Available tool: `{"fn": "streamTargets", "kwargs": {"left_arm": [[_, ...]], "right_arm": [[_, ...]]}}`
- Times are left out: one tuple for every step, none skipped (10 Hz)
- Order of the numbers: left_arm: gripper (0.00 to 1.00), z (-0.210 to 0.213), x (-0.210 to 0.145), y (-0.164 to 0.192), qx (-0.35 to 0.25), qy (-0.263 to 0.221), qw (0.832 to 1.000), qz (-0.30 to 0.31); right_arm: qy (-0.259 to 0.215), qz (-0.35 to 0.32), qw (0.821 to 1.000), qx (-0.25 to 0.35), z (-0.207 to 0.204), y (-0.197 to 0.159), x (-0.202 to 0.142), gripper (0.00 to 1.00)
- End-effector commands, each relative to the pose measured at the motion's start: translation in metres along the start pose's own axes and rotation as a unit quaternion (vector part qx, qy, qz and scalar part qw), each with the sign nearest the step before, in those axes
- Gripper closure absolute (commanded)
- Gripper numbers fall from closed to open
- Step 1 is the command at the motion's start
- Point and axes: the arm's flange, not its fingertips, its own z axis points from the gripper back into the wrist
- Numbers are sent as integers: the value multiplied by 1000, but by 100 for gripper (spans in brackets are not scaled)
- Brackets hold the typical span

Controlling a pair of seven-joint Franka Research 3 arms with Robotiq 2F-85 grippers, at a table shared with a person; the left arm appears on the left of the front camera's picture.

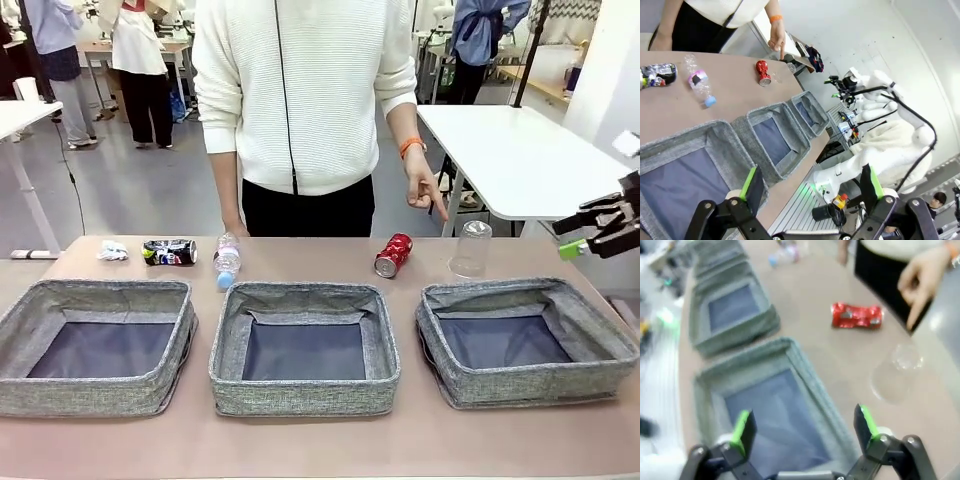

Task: Sort the waste into the appropriate baskets.
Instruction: Pick up the waste item pointed out by the person.

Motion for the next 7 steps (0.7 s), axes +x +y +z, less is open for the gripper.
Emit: {"fn": "streamTargets", "kwargs": {"left_arm": [[0,0,2,-1,-9,-8,1000,-11],[0,0,2,-1,-9,-8,1000,-11],[0,0,2,-1,-9,-8,1000,-11],[0,0,2,-1,-9,-8,1000,-11],[0,0,2,-1,-9,-8,1000,-11],[0,0,2,-1,-9,-8,1000,-11],[0,0,2,-1,-9,-8,1000,-11]], "right_arm": [[-110,87,990,-3,1,-73,-41,0],[-104,-58,985,-124,-10,-86,-30,0],[-30,51,998,-7,-2,-30,-18,0],[-65,23,996,-50,-3,-60,-36,0],[-87,72,994,1,-11,-64,-30,0],[-118,77,990,24,-28,-90,-39,0],[-128,74,989,15,-40,-112,-43,0]]}}
